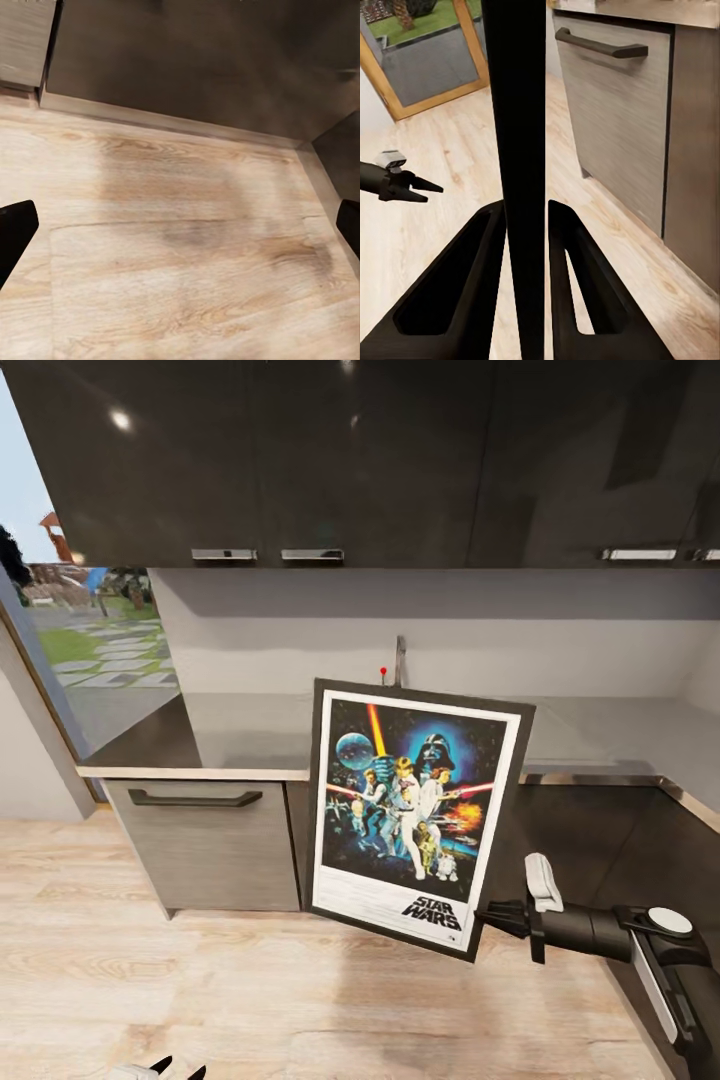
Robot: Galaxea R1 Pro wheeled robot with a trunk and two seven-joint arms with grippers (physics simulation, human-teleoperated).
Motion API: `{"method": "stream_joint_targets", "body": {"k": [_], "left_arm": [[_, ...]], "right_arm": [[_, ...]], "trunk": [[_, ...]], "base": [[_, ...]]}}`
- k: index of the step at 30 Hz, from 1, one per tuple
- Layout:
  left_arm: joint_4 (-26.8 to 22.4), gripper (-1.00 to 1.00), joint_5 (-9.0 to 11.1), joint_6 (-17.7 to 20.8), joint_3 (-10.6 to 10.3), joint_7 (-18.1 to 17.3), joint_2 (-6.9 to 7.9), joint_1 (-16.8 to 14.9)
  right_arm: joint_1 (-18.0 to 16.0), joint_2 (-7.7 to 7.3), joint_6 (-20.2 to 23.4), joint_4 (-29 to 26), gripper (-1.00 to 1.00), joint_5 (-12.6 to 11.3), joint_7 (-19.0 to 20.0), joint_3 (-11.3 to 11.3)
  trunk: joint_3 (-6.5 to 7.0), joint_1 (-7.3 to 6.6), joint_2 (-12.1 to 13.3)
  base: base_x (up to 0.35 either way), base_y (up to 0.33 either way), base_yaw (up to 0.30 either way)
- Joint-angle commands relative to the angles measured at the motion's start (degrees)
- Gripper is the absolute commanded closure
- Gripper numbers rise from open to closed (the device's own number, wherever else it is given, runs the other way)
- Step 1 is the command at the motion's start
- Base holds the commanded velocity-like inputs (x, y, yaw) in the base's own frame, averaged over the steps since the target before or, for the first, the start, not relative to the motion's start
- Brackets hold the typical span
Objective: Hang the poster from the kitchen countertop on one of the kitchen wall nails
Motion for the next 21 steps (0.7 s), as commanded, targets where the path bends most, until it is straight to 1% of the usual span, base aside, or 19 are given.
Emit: {"method": "stream_joint_targets", "body": {"k": [1,21], "left_arm": [[0.1,-1.00,0.6,-0.1,-0.4,-0.3,0.02,0.0],[0.1,-1.00,0.6,-0.1,-0.4,-0.3,0.02,0.0]], "right_arm": [[0.0,0.00,0.8,0.0,1.00,-0.1,0.4,-0.1],[0.0,0.00,0.8,0.0,1.00,-0.2,0.4,-0.3]], "trunk": [[0.12,-0.22,0.4],[3.70,-4.62,8.4]], "base": [[0.000,0.000,0.000],[0.000,0.000,0.000]]}}
